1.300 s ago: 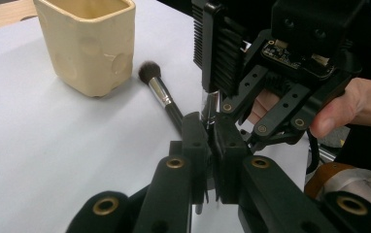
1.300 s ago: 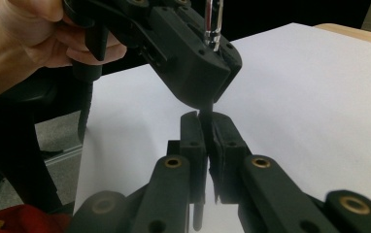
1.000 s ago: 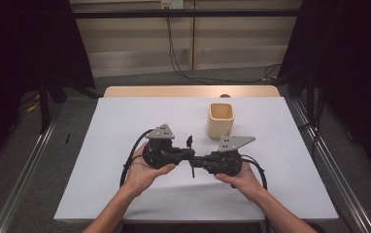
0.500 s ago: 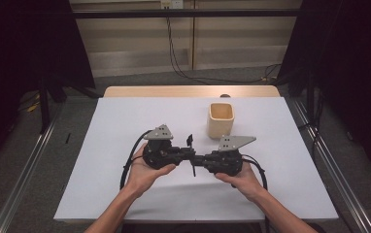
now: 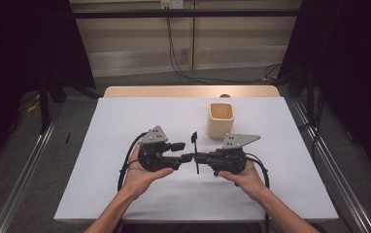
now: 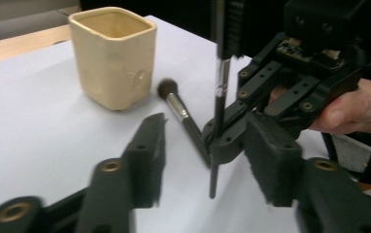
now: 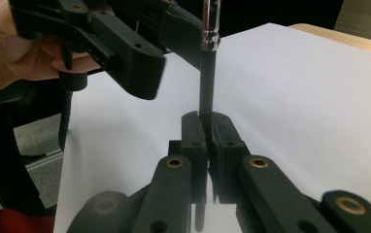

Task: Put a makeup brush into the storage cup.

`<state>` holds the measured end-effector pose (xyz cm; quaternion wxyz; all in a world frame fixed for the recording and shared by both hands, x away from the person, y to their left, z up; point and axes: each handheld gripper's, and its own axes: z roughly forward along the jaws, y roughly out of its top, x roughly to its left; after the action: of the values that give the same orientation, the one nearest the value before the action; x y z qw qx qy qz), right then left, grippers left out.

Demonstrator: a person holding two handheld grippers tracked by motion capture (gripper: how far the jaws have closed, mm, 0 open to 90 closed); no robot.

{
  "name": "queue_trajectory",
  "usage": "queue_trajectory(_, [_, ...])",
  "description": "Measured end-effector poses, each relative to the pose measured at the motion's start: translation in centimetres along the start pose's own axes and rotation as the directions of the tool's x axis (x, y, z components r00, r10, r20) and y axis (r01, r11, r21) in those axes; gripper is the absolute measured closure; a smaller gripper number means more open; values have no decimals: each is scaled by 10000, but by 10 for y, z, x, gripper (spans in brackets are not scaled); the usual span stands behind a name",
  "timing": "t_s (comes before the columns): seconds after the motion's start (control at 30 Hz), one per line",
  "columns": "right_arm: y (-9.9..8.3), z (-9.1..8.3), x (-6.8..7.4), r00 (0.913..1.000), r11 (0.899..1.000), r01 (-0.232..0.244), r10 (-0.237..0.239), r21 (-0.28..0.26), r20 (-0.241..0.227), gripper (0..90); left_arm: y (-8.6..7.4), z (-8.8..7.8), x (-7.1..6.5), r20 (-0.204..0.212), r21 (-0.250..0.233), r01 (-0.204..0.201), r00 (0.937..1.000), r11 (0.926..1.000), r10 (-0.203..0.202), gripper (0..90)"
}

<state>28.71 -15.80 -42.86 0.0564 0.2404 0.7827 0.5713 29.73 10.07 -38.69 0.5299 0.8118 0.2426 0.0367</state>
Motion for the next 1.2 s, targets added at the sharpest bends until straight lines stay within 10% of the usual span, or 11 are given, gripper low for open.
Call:
queue_trajectory(0.37, [0,-6,-3,9997,9998,-119,123,-158,207,863,-9,-8,4,-770,-177,-102,9970,9998,88,90])
queue_trajectory(0.9, [2,-19,-7,9980,9992,-155,178,-381,609,863,-27,-35,17,-1492,-891,-354,9886,9954,218,26])
queue_trajectory(1.2, [5,-27,-8,9962,9988,-92,134,-483,860,863,-46,-55,30,-2193,-1286,313,9739,9912,-592,25])
